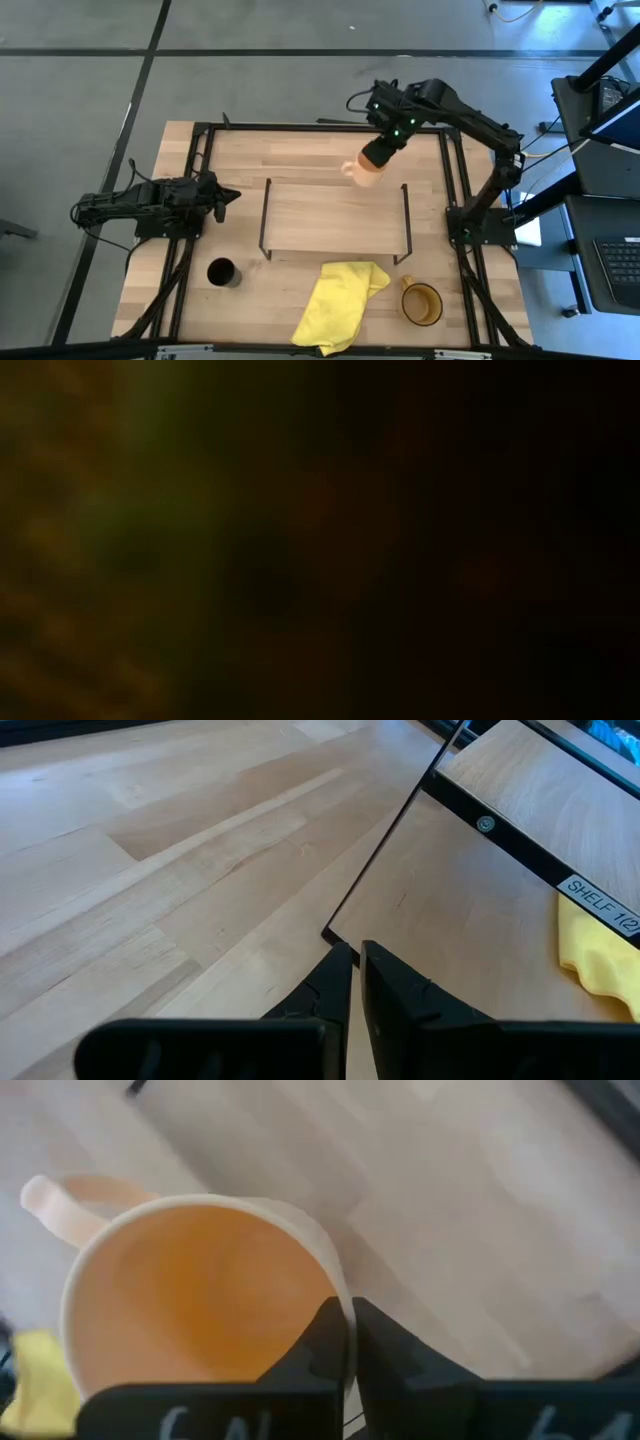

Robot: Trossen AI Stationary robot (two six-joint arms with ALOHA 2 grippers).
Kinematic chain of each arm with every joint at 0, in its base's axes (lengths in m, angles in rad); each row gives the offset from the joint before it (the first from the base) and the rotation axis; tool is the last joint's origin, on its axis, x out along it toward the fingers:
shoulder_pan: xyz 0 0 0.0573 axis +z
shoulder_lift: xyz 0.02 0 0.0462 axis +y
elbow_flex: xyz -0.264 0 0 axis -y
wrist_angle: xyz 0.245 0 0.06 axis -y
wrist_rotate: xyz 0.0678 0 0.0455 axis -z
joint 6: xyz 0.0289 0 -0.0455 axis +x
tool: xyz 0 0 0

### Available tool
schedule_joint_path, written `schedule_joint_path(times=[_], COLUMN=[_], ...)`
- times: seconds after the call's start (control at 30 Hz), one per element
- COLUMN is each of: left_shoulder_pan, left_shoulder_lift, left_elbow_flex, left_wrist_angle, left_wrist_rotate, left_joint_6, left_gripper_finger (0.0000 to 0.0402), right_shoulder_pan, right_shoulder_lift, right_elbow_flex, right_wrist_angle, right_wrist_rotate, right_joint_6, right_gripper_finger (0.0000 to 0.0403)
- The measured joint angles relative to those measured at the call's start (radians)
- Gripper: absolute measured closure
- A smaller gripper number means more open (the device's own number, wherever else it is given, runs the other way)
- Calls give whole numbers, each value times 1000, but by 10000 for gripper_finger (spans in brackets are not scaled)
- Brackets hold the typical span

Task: Stack small to large cups/mugs on shelf
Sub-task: Put the orange mug on the shelf

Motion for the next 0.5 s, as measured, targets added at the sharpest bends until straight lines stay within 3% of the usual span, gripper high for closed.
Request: schedule_joint_path(times=[0.27,0.5], left_shoulder_pan=[0,0], left_shoulder_lift=[0,0], left_elbow_flex=[0,0], left_wrist_angle=[0,0], left_wrist_rotate=[0,0], left_joint_6=[0,0], left_gripper_finger=[381,381], right_shoulder_pan=[150,300], right_shoulder_lift=[-4,-4], right_elbow_flex=[-53,-114], right_wrist_angle=[0,0], right_wrist_rotate=[-4,4], right_joint_6=[-25,-246], right_gripper_finger=[389,389])
